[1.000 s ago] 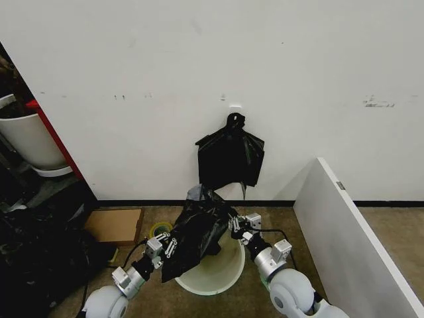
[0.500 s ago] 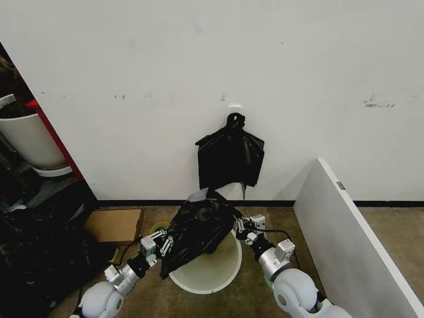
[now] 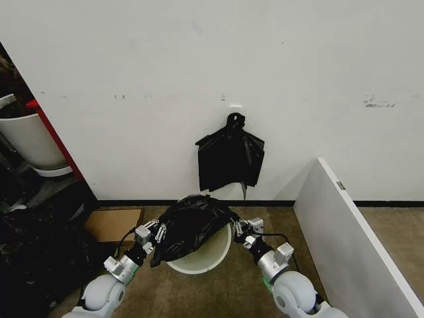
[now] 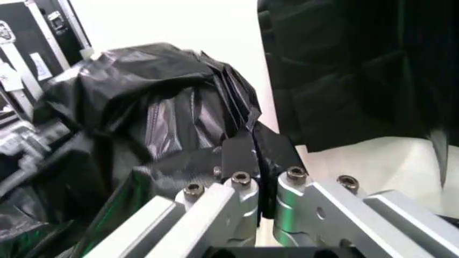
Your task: Place the garbage bag over the trash bin.
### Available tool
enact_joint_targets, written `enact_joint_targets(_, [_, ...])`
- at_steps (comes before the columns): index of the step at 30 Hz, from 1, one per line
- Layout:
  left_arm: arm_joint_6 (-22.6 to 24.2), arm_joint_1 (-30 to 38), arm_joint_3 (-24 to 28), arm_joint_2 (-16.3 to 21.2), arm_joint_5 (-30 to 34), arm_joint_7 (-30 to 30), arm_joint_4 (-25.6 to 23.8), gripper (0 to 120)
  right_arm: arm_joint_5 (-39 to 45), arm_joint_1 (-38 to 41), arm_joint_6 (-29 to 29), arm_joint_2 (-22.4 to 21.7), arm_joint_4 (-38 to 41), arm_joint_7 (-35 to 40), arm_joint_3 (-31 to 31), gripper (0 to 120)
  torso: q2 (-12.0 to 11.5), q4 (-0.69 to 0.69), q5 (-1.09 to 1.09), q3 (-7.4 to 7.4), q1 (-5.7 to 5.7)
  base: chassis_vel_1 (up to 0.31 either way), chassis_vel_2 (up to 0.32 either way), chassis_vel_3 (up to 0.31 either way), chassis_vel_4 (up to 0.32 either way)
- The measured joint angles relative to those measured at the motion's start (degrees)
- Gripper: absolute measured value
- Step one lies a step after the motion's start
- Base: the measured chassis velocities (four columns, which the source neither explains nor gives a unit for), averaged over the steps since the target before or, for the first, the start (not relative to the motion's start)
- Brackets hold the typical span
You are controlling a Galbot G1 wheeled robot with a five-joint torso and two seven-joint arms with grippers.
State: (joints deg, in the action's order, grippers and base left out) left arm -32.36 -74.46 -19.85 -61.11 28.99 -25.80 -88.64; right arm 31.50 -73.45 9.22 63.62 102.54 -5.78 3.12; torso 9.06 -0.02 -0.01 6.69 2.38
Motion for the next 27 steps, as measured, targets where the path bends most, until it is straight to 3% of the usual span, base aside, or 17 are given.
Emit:
enact_joint_targets(5, [1.01, 0.50, -0.69, 1.00, 3.34, -4.46, -0.47, 5, 0.40, 1.52, 0.70, 0.82, -3.78, -0.17, 1.33, 0, 0.00, 0.00, 0.00, 0.00, 0.00, 0.000, 0.000, 0.000, 0.000])
enact_joint_targets(13, [1.15, 0.75, -1.99, 1.51, 3.72, -7.74, 0.08, 5, 1.58, 1.66, 0.78, 0.83, -5.07, -0.62, 2.36, 0, 0.00, 0.01, 0.01, 0.00, 0.00, 0.000, 0.000, 0.000, 0.000])
enact_joint_targets(22, [1.11, 0.95, -2.04, 0.51, 2.96, -1.79, -0.36, 5, 0.43, 1.09, 3.25, 0.92, -5.35, -2.66, 2.05, 0, 0.00, 0.01, 0.01, 0.00, 0.00, 0.000, 0.000, 0.000, 0.000])
enact_joint_targets(23, [1.20, 0.94, -1.99, 0.33, 2.86, -1.08, -0.62, 5, -0.08, 0.91, 3.28, 0.97, -4.97, -2.18, 1.92, 5, 0.00, 0.00, 0.01, 0.00, 0.00, 0.000, 0.000, 0.000, 0.000])
enact_joint_targets(26, [1.94, 0.80, -1.75, -0.20, 2.77, 0.98, -1.64, 5, -1.76, 0.02, -0.21, 1.19, -1.93, 7.40, 0.87, 18, 0.00, 0.00, 0.01, 0.00, 0.00, 0.000, 0.000, 0.000, 0.000])
enact_joint_targets(27, [1.94, 0.80, -1.75, -0.20, 2.77, 0.98, -1.64, 5, -1.76, 0.02, -0.21, 1.19, -1.93, 7.40, 0.87, 18, 0.00, 0.00, 0.01, 0.00, 0.00, 0.000, 0.000, 0.000, 0.000])
